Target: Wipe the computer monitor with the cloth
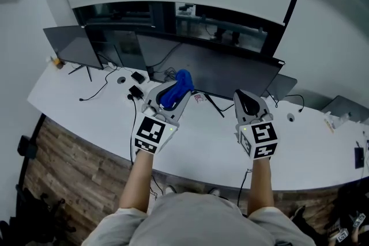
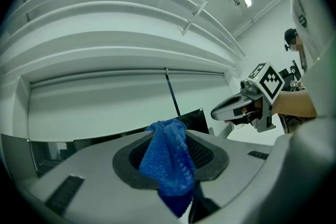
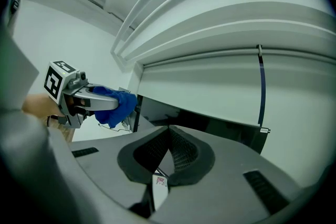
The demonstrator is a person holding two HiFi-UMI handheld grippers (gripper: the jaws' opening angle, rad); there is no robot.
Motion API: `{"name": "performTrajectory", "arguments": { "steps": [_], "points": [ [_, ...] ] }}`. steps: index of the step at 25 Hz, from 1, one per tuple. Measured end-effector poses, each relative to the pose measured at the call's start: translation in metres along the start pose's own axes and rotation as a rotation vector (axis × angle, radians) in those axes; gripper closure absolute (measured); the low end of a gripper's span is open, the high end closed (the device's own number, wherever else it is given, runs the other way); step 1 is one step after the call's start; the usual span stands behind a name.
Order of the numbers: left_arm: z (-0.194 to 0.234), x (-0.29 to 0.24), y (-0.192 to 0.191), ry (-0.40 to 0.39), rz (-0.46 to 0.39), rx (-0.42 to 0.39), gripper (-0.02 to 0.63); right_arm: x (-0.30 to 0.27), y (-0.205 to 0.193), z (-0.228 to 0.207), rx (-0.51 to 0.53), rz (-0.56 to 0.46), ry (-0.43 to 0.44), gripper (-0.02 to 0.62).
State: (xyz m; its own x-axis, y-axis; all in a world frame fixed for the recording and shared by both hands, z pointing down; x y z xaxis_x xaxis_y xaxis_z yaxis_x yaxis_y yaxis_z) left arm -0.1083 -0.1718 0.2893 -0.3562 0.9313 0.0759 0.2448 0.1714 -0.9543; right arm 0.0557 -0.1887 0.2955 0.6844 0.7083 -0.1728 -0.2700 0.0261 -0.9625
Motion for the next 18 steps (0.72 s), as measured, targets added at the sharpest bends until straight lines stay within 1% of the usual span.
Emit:
{"name": "performTrajectory", "arguments": {
  "steps": [7,13,18],
  "points": [
    [0.001,-0.005,-0.009,-0.004,0.010,0.001,0.469,-0.010,-0.004,0.000,0.010,0.007,0.010,0.583],
    [0.003,-0.010,-0.015,0.008,0.024,0.000,0.469,-0.016,-0.008,-0.001,0.007,0.014,0.019,0.583],
    [0.001,-0.012,-0.016,-0.002,0.021,0.003,0.468,-0.018,-0.010,-0.002,0.006,0.019,0.022,0.583]
  ]
}}
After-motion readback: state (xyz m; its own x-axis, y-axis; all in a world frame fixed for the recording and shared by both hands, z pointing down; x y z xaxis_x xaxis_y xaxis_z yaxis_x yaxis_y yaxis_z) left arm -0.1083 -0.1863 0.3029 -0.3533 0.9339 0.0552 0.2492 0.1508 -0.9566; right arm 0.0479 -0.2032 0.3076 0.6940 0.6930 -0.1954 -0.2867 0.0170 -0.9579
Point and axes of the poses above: the fingertips, and each gripper's own axes: x backward along the fingers, z to its left, y out of its top, the point moved 2 cm from there along x, backward along the fingers, and after that the axes turned 11 degrees about y, right-handed, at the moved point
